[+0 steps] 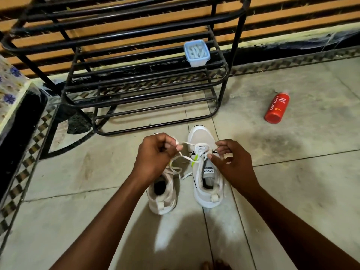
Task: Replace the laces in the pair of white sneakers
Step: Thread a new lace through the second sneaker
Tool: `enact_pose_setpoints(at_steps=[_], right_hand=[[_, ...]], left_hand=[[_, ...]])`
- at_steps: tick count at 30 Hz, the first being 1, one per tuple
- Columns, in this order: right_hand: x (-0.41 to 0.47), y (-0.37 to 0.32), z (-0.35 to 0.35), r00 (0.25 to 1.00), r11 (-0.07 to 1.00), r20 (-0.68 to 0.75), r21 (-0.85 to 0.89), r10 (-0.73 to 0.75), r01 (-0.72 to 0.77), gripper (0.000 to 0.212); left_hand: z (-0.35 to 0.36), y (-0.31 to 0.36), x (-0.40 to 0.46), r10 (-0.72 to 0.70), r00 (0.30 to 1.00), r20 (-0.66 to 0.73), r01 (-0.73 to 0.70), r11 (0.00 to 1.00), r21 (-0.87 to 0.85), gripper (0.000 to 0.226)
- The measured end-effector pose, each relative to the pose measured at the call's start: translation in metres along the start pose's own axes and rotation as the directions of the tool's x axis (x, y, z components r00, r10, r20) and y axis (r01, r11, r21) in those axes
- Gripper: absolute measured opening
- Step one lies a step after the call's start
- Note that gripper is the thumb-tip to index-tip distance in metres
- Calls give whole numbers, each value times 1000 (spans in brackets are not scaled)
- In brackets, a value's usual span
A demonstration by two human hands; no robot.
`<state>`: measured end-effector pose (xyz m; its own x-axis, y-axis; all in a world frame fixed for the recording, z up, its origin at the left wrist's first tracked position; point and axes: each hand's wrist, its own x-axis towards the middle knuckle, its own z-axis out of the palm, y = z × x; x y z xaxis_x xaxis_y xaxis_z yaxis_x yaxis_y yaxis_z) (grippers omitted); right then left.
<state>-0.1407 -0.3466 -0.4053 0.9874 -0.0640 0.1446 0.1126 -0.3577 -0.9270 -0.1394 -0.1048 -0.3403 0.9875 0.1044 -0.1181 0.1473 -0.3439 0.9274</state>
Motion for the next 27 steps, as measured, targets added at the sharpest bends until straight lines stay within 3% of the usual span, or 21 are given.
enact_pose_setpoints(at_steps=[4, 10, 15, 27], right_hand=[[-13, 3, -3, 997, 1000, 74, -10, 29, -28, 34], [-19, 0, -6, 994, 994, 26, -12, 107, -107, 28], [-23, 1, -8, 978, 970, 3, 132, 207, -206, 25], [-20, 2, -10, 963, 954, 15, 134, 268, -267, 30]], left_hand=[[33, 11, -3, -14, 998, 67, 18, 998, -53, 13], [70, 6, -10, -54, 997, 59, 60, 991, -116, 18], [87, -5, -9, -92, 996, 12, 92, 992, -88, 16], [107, -10, -9, -72, 996, -58, 74, 997, 33, 17]])
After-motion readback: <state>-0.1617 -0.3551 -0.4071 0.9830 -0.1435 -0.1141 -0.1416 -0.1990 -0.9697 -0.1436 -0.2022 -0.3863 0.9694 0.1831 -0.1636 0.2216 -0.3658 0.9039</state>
